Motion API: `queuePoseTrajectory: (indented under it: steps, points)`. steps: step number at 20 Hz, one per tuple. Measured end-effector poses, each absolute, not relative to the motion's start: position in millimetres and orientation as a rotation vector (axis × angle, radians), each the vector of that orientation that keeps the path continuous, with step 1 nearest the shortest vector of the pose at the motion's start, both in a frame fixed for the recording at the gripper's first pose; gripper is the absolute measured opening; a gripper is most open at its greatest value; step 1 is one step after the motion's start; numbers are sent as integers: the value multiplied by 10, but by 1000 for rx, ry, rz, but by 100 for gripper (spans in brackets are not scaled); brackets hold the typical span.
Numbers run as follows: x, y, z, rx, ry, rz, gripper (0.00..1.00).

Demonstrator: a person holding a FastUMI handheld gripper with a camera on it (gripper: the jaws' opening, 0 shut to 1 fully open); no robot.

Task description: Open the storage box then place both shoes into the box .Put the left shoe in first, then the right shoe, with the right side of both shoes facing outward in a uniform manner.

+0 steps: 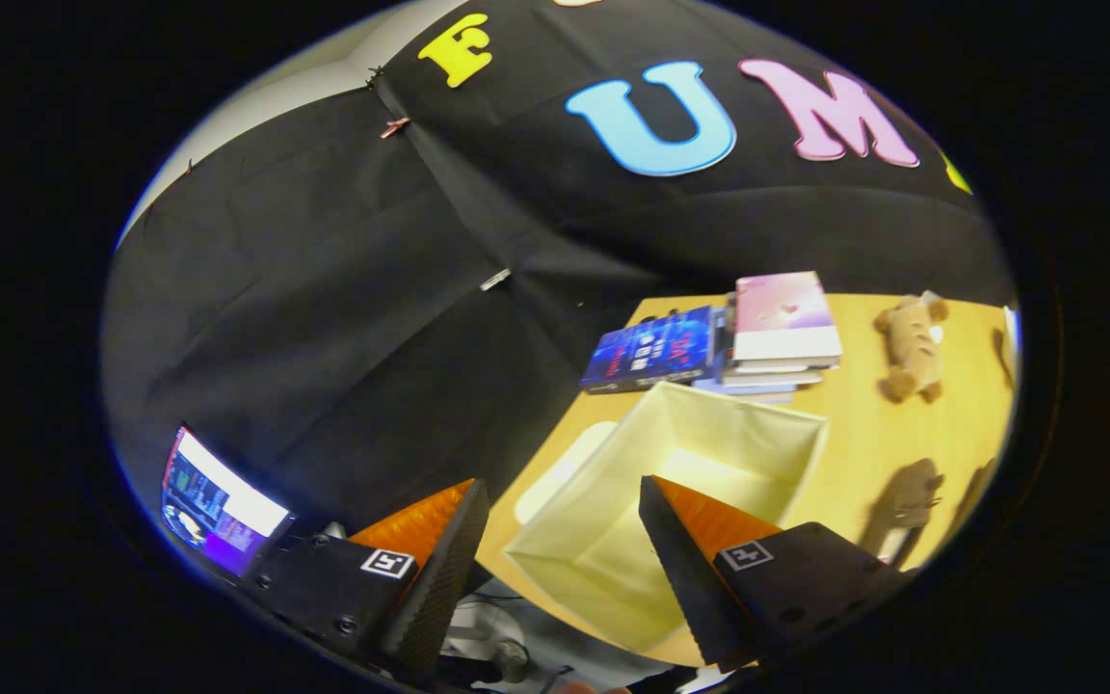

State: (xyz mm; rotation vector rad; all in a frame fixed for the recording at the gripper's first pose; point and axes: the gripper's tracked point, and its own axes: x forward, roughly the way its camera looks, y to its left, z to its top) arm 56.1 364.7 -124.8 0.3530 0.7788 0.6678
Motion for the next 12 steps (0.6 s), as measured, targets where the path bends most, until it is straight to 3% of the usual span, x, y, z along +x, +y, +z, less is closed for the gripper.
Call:
queuePoseTrajectory:
  steps: [5,12]
  points:
    - [647,2591,-1437,230,687,463,98]
    - [547,1390,-2135,94,762,223,98]
